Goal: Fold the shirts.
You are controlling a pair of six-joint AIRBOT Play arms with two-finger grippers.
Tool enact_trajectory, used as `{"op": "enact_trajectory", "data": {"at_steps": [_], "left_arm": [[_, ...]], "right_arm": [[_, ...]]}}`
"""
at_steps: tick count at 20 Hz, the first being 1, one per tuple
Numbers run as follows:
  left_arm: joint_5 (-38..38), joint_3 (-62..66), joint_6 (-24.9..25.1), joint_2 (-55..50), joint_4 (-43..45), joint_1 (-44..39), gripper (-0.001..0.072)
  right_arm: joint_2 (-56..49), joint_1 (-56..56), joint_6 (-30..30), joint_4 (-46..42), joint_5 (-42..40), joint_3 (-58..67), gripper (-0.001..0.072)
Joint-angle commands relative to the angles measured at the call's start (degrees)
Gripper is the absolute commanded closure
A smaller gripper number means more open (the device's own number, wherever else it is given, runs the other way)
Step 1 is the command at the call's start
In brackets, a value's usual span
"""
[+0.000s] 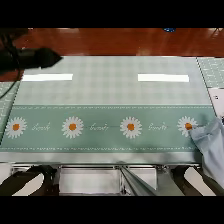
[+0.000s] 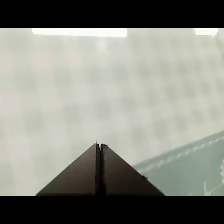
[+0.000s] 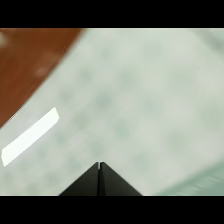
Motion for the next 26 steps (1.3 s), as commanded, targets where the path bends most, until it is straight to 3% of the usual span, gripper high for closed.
{"op": "enact_trajectory", "data": {"at_steps": [1, 4, 6, 8, 26], "left_arm": [[-0.63, 12.94, -5.01, -5.51, 9.35, -5.03, 0.069], [-1.77, 6.95, -7.65, -8.0, 21.07, -10.36, 0.069], [-2.12, 0.2, -13.94, -10.75, 27.21, -10.14, 0.069], [-4.42, -2.34, -19.43, -13.11, 26.12, -7.93, 0.0689], [-5.33, -2.25, -19.37, -13.57, 24.92, -7.41, 0.0689]], "right_arm": [[-6.4, 28.15, -4.79, -4.07, -7.87, 6.56, 0.0691], [-13.16, 43.1, 3.69, -24.85, -3.56, 5.86, 0.0692], [-17.99, 46.29, 9.86, -33.55, 0.04, 4.94, 0.0692], [-20.83, 46.25, 10.78, -34.18, 2.34, 4.94, 0.0691], [-21.24, 46.25, 10.78, -34.18, 3.72, 4.94, 0.0691]]}}
